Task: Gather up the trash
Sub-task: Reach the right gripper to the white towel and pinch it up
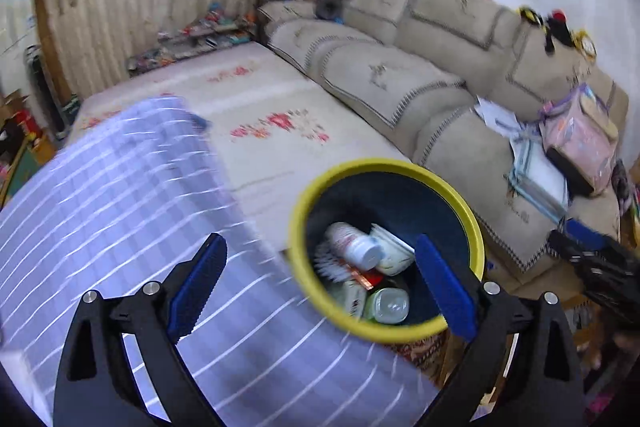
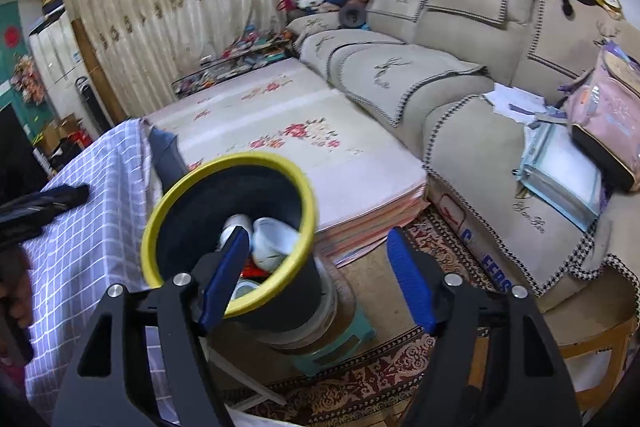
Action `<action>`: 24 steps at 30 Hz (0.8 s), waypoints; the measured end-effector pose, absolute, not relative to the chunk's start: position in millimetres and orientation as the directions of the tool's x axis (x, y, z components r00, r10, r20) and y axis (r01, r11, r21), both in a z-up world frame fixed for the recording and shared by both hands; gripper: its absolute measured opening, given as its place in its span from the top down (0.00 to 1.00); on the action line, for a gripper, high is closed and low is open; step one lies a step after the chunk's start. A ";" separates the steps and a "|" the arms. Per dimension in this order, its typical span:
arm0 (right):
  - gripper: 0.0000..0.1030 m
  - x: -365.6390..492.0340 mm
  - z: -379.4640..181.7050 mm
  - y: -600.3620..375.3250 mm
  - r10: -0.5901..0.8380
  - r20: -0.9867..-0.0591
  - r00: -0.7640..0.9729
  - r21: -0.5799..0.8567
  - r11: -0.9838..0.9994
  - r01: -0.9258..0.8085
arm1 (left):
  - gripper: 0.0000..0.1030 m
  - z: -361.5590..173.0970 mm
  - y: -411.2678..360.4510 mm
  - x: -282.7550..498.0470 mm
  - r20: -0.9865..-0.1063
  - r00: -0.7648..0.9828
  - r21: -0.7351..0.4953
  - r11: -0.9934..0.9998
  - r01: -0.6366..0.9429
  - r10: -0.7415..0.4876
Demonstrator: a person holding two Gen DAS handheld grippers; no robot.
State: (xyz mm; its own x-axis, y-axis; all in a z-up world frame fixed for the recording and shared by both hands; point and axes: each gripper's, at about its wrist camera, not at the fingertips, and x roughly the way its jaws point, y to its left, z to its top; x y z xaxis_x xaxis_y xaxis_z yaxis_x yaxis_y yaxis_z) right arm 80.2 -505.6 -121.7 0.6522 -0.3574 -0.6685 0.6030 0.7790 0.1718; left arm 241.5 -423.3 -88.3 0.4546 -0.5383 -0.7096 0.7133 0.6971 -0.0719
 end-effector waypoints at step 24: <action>0.23 271.7 -85.0 -188.2 0.282 -0.692 0.665 0.158 0.957 -0.242 | 0.05 -33.2 7.2 135.6 -0.555 0.831 -0.073 0.997 -0.018 -0.026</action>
State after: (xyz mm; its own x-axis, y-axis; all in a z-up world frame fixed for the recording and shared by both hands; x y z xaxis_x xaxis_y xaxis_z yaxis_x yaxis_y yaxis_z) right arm 271.7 -188.2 -85.0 0.6650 0.2818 -0.6917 -0.2416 0.9575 0.1579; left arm 135.6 7.2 -33.2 0.8312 -0.0256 -0.5554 -0.0179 0.9972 -0.0727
